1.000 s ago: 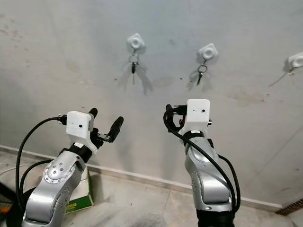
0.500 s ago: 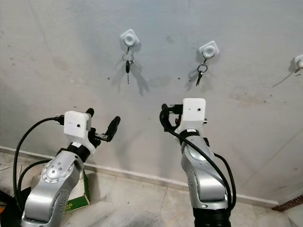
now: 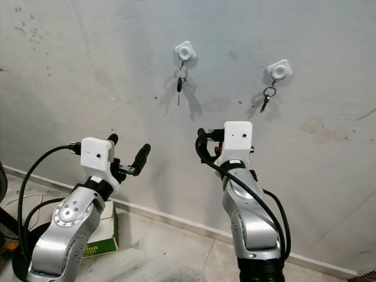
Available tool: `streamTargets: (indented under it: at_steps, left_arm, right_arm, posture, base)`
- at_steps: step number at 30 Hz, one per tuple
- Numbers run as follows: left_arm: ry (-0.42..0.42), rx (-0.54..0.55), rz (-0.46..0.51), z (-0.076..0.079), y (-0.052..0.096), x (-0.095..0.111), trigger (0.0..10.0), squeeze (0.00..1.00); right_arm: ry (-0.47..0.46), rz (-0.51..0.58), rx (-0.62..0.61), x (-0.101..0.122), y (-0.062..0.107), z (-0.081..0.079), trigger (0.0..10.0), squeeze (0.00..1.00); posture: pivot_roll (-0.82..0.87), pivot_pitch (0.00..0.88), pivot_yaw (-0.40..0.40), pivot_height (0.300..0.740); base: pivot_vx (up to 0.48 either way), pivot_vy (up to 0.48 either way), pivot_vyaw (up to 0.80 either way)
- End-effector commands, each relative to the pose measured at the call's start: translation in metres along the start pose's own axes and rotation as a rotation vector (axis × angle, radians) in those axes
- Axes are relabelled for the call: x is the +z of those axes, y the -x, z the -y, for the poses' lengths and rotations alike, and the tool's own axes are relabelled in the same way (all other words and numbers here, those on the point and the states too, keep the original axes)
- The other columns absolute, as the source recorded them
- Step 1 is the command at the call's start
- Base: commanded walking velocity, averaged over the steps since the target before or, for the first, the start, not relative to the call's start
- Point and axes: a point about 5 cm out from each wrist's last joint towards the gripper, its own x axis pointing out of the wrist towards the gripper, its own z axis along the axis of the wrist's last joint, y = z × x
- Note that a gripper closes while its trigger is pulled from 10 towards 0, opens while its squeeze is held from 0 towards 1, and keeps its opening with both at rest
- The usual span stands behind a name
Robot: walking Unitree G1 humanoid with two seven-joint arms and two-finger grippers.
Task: Hang keys on a hook
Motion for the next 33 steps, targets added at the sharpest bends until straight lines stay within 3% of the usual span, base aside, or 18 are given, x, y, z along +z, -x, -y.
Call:
streamTargets:
  at_steps: [1, 13, 33]
  left_arm:
    - [-0.008, 0.000, -0.003, -0.0003, 0.0004, -0.0002, 10.0, 0.00]
    - [-0.009, -0.001, -0.006, -0.0003, 0.0000, -0.0002, 10.0, 0.00]
    - [-0.009, 0.000, -0.006, -0.0011, -0.0012, 0.0005, 10.0, 0.00]
  right_arm:
    - [0.001, 0.000, -0.006, 0.0007, -0.0023, 0.0010, 10.0, 0.00]
    - [-0.005, -0.010, -0.020, -0.0012, -0.0034, 0.0036, 10.0, 0.00]
    - [-0.005, -0.013, -0.027, -0.0021, -0.0039, 0.0043, 10.0, 0.00]
  posture:
    - [0.03, 0.000, -0.009, 0.740]
    - [0.03, 0.000, -0.009, 0.740]
    - [0.03, 0.000, -0.007, 0.740]
  base:
    - [0.000, 0.000, 0.00]
    - [-0.061, 0.000, 0.00]
    - [-0.300, -0.263, 0.00]
